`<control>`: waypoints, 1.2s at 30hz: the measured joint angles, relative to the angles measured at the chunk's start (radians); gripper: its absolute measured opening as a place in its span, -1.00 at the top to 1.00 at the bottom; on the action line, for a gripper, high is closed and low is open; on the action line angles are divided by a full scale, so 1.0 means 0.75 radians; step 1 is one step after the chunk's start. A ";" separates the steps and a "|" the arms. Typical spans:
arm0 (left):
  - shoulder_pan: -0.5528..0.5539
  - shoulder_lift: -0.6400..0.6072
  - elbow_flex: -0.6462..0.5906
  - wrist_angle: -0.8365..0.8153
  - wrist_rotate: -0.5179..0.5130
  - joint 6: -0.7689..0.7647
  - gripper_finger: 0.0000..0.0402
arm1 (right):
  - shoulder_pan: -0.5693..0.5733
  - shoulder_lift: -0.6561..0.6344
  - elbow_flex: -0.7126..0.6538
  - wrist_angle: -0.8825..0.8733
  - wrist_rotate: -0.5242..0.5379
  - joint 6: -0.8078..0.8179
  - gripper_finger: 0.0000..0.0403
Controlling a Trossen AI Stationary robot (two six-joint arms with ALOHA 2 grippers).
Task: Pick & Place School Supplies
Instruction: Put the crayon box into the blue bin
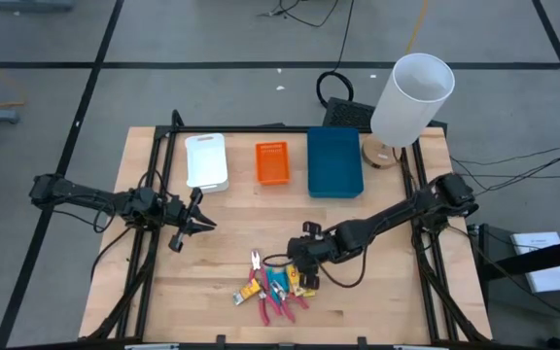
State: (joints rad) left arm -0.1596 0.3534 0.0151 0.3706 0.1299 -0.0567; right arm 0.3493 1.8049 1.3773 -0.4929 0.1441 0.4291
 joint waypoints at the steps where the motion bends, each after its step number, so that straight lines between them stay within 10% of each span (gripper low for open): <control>1: 0.000 0.000 0.000 0.000 0.000 0.000 0.77 | -0.005 -0.014 0.001 -0.010 0.018 0.000 0.27; 36: 0.000 0.000 0.000 0.000 0.000 0.000 0.77 | -0.739 -0.177 0.003 -0.136 0.038 -0.247 0.25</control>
State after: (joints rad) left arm -0.1593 0.3531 0.0151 0.3708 0.1299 -0.0568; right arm -0.2051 1.6722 1.3792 -0.5952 0.1726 0.2437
